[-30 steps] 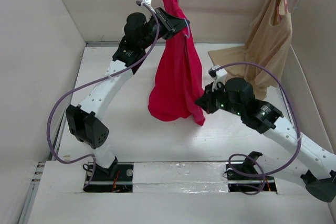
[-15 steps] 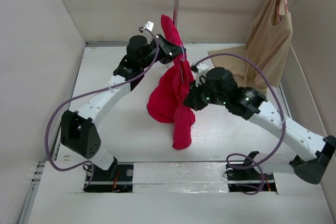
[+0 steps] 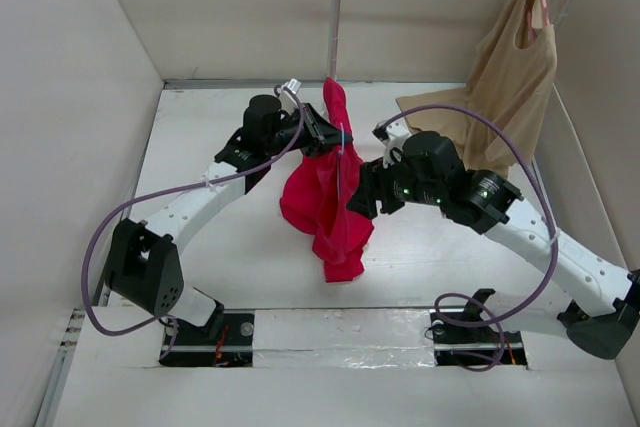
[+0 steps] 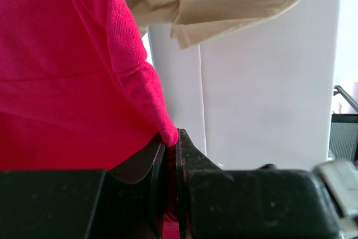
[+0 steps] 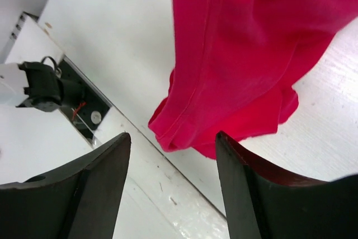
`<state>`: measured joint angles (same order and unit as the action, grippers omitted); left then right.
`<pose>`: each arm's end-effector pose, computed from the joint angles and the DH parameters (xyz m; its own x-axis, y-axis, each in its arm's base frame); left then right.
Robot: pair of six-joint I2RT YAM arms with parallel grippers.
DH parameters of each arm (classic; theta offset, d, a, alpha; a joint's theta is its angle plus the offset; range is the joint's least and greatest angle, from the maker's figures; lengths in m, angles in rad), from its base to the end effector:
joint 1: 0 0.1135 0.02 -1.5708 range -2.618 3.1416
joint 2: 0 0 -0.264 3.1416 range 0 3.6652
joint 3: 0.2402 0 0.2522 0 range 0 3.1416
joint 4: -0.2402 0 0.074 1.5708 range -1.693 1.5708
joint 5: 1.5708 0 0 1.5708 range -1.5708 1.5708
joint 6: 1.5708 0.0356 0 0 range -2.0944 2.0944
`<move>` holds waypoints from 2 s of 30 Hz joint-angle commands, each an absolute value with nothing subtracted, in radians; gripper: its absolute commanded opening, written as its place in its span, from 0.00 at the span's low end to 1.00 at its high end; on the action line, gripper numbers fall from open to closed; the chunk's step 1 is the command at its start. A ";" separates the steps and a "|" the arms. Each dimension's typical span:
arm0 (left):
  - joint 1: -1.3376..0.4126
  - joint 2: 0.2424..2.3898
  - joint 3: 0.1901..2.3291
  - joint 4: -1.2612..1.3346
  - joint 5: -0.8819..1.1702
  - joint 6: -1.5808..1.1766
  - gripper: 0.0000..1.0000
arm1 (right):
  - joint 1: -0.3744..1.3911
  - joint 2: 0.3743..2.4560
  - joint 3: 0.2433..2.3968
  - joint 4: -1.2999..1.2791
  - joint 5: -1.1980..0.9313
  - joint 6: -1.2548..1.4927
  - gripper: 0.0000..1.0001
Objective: Place the t-shirt on the hanger
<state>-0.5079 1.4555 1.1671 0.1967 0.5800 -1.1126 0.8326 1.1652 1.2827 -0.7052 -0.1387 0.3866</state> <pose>0.2919 -0.1848 0.3541 -0.8279 -0.3977 -0.3955 0.3191 0.2458 -0.9153 0.1599 0.1831 0.3838 -0.6510 -0.1606 -0.7419 -0.6095 0.6931 0.3848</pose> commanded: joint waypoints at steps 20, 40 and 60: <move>-0.505 1.404 1.201 0.242 0.603 -1.091 0.00 | 0.733 1.264 1.172 -0.379 -0.370 0.433 0.58; -0.505 1.405 1.206 0.239 0.603 -1.086 0.00 | 0.704 1.250 1.158 -0.400 -0.354 0.428 0.00; -0.505 1.411 1.163 0.219 0.627 -1.062 0.00 | 0.582 1.244 1.282 -0.328 -0.285 0.459 0.00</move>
